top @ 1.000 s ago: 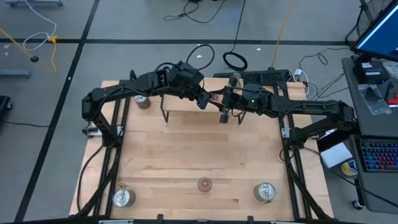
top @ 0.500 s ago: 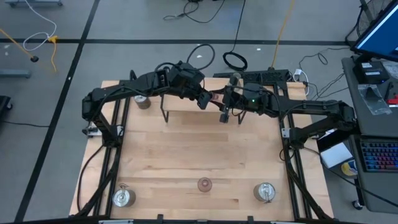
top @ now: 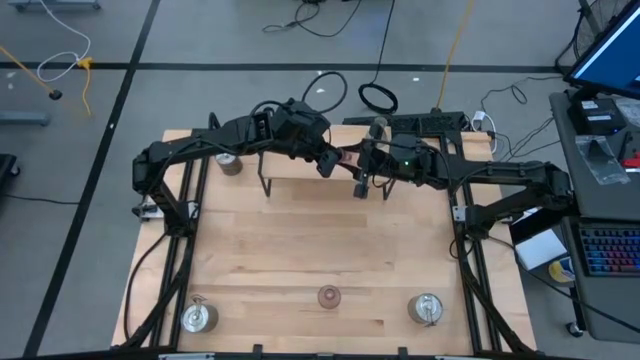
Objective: Pick & Place candle stick holders
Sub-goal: Put the left pink candle holder on the shelf, then put the pink candle holder on the shelf
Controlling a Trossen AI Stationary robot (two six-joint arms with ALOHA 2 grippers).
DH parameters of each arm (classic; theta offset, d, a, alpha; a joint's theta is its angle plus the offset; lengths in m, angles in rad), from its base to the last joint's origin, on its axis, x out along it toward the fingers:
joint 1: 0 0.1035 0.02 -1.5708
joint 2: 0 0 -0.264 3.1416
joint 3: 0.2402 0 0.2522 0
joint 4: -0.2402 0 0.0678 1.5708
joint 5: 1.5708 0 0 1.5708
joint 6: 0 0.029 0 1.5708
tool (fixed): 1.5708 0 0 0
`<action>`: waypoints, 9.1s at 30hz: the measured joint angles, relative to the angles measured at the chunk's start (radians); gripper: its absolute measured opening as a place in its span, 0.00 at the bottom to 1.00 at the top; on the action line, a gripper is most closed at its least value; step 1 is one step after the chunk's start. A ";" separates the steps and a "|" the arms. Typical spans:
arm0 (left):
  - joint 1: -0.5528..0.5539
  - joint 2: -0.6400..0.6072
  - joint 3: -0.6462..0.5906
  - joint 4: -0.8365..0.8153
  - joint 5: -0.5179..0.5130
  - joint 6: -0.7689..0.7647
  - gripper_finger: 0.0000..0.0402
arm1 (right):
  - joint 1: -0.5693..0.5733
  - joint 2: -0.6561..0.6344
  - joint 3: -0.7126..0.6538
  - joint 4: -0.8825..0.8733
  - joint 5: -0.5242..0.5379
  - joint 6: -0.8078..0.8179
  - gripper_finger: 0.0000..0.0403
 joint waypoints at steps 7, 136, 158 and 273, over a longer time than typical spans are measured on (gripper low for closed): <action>0.000 -0.001 0.000 -0.017 0.009 0.003 0.20 | -0.002 0.000 -0.017 0.000 0.003 0.015 0.33; -0.163 -0.345 -0.407 -0.257 -0.340 -0.019 0.20 | -0.237 0.230 -0.310 0.679 0.285 0.517 0.34; -0.164 -0.345 -0.406 -0.257 -0.355 -0.023 0.20 | -0.247 0.230 -0.310 0.667 0.260 0.502 0.39; -0.242 -0.345 -0.406 -0.258 -0.418 -0.091 0.20 | -0.625 -0.019 -0.306 0.471 -0.053 0.546 0.01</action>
